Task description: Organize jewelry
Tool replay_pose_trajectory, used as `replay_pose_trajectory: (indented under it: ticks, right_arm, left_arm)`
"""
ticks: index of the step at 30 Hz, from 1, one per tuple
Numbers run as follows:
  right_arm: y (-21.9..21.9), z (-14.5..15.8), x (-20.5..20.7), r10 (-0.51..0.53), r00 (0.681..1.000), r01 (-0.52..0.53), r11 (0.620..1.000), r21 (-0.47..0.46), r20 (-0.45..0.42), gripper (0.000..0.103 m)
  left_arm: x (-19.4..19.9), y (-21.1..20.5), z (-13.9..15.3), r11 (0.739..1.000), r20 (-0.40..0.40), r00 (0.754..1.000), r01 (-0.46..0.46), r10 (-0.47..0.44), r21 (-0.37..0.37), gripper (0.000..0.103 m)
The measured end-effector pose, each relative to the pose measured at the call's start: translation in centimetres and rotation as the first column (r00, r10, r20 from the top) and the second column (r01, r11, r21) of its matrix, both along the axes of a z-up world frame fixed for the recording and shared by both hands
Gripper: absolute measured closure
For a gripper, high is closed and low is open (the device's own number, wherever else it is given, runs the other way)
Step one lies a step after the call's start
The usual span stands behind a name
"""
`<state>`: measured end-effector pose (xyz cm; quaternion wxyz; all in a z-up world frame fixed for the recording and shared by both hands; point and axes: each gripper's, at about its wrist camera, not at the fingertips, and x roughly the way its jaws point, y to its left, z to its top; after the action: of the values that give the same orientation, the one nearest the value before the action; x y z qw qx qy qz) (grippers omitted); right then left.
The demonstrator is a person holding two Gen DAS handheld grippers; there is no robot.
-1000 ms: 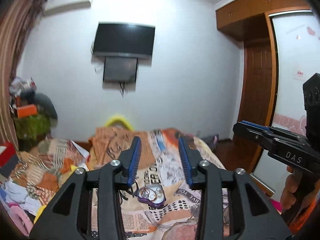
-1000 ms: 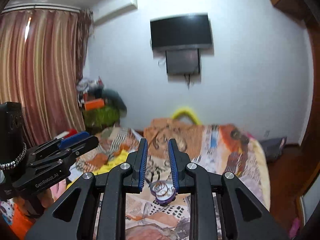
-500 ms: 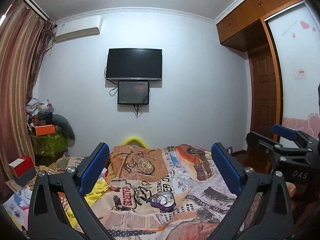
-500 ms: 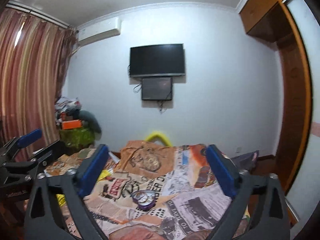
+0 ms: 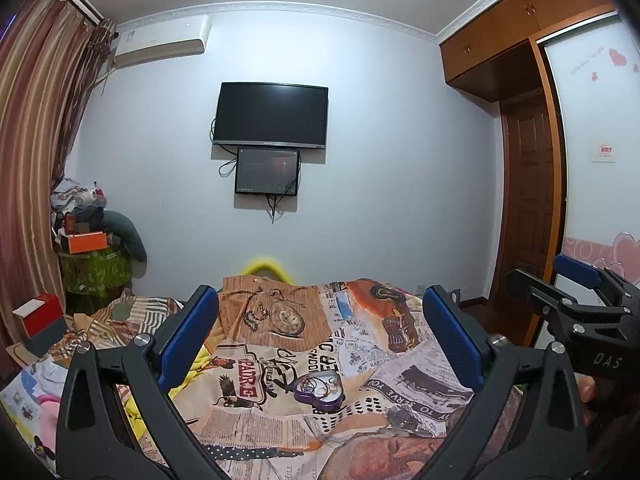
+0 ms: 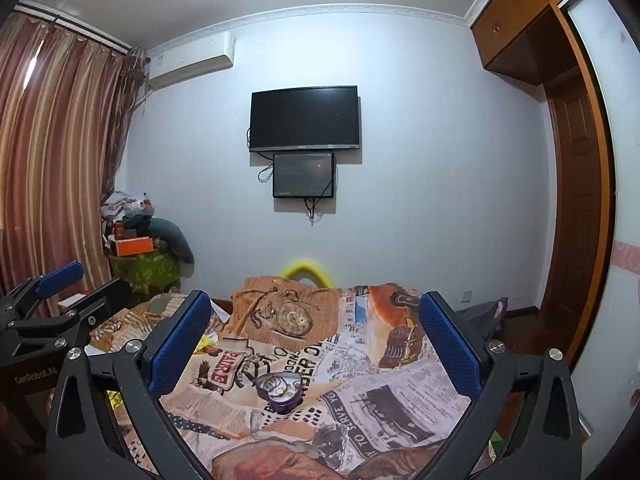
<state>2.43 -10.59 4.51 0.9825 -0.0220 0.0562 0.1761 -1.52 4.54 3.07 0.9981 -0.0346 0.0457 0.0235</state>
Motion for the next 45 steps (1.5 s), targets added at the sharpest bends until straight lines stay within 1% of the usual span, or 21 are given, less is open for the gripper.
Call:
replay_pose_trajectory:
  ticks: [17, 23, 35, 45]
  right_arm:
    - [-0.2, -0.1, -0.3, 0.002, 1.000, -0.002, 1.000, -0.012, -0.022, 0.000]
    - [-0.3, 0.2, -0.3, 0.004, 1.000, -0.004, 1.000, -0.006, -0.025, 0.000]
    - [-0.6, 0.5, -0.2, 0.003, 0.999, -0.002, 1.000, 0.010, -0.038, 0.000]
    - [-0.9, 0.4, -0.1, 0.005, 0.999, -0.004, 1.000, 0.024, -0.047, 0.000]
  left_arm:
    - [0.7, 0.3, -0.6, 0.999, -0.031, 0.999, 0.014, -0.014, -0.030, 0.001]
    - [0.9, 0.4, -0.5, 0.999, -0.034, 0.999, 0.011, -0.012, -0.031, 0.001]
    - [1.2, 0.4, -0.7, 0.998, -0.039, 0.998, 0.046, -0.047, -0.047, 0.001]
    - [1.2, 0.6, -0.8, 0.997, -0.039, 0.997, 0.057, -0.059, -0.050, 0.001]
